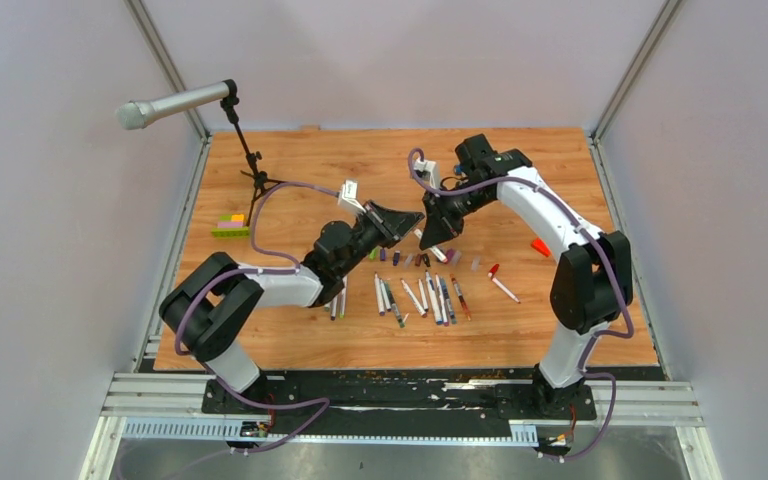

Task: Open the pen caps
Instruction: Open the pen cap from the pen, then place the pen at the center of the board.

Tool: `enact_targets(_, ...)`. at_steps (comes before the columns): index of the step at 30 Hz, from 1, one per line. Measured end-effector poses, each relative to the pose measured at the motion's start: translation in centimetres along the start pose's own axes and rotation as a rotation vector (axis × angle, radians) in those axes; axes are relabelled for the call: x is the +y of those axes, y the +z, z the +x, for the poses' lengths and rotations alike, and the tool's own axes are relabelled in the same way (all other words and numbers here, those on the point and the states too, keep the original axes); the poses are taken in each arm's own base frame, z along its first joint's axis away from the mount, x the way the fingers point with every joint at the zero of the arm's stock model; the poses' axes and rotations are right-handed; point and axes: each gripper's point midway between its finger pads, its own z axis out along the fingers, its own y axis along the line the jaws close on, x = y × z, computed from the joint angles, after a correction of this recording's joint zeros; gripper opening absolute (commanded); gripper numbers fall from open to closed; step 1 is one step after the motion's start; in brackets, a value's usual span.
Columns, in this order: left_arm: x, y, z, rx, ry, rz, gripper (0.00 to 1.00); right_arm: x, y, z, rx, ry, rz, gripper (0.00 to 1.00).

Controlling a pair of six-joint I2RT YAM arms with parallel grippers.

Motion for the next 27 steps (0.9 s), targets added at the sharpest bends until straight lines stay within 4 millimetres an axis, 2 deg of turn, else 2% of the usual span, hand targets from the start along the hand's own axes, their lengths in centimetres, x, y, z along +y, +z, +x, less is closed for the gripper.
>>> enact_targets(3,-0.2,-0.5,-0.5,-0.028,0.018,-0.009,0.00,0.4,0.0,-0.1,-0.016,0.001,-0.014,0.00)
enact_targets(9,-0.5,-3.7,-1.1,-0.051,0.039,-0.064,0.00,2.4,1.1,0.7,-0.060,-0.104,-0.048,0.00)
enact_targets(10,-0.5,-4.0,-2.8,-0.116,0.042,-0.082,0.00,2.7,0.9,1.6,-0.040,-0.093,-0.041,0.00)
enact_targets(13,0.6,-5.5,-11.6,-0.383,0.050,-0.141,0.00,3.2,0.3,5.3,0.032,-0.011,-0.029,0.00)
enact_targets(15,0.9,-6.9,-15.0,-0.500,0.051,-0.164,0.00,2.9,0.2,6.5,0.059,0.015,-0.018,0.00)
enact_targets(16,0.9,-7.5,-15.6,-0.527,0.050,-0.169,0.00,2.8,0.1,6.8,0.069,0.021,-0.010,0.00)
enact_targets(20,1.3,-8.8,-15.1,-0.526,0.053,-0.174,0.00,1.6,-0.3,7.8,0.092,0.024,0.051,0.00)
enact_targets(22,1.6,-9.1,-14.2,-0.492,0.060,-0.173,0.00,0.6,-1.3,8.3,0.077,0.041,0.108,0.00)
enact_targets(24,2.0,-9.4,-13.1,-0.443,0.069,-0.169,0.00,-1.3,-3.4,9.0,0.031,0.081,0.201,0.00)
enact_targets(27,2.5,-10.2,-11.1,-0.358,0.086,-0.157,0.00,-5.1,-7.7,11.1,-0.041,0.180,0.394,0.00)
